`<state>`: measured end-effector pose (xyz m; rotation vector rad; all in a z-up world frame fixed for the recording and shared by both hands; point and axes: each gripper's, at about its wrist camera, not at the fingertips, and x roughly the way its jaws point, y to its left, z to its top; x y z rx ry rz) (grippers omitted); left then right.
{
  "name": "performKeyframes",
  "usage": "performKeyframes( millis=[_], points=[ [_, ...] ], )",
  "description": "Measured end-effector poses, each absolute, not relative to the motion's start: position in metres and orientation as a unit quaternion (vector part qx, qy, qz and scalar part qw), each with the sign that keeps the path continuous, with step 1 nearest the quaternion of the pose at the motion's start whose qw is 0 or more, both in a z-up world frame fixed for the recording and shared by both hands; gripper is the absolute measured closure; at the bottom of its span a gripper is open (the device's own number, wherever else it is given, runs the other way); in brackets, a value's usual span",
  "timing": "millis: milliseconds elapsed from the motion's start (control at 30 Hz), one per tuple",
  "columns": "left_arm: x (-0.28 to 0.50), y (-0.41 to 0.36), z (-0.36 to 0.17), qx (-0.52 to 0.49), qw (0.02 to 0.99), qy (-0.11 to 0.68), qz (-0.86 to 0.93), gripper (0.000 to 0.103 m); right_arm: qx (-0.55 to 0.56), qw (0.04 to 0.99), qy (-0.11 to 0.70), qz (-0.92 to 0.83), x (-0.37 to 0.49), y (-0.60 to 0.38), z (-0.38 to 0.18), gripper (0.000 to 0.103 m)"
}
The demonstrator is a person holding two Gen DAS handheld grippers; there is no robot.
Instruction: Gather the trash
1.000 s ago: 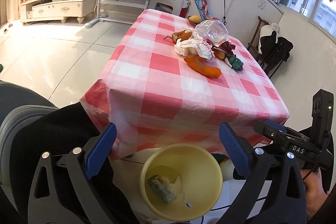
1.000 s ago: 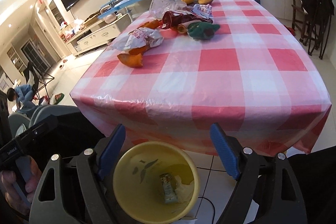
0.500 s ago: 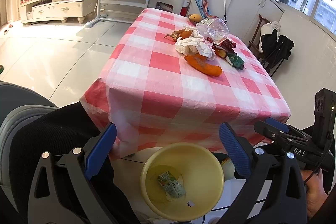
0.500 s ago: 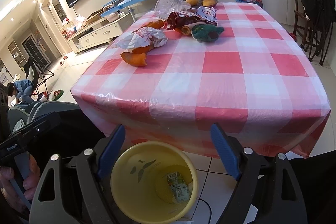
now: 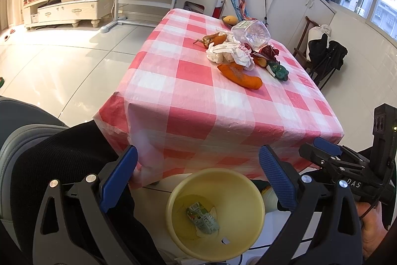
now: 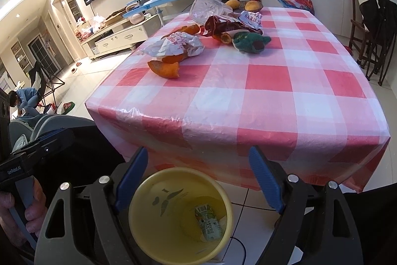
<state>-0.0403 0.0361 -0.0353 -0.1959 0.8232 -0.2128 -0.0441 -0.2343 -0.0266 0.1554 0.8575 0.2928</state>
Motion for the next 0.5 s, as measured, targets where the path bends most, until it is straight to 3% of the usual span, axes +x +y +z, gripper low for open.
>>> performKeyframes(
  millis=[500],
  points=[
    [-0.0403, 0.0361, -0.0352, -0.095, 0.906, 0.399, -0.103, 0.008, 0.064, 0.899, 0.408, 0.145, -0.0448, -0.2297, -0.0254, 0.023]
  ],
)
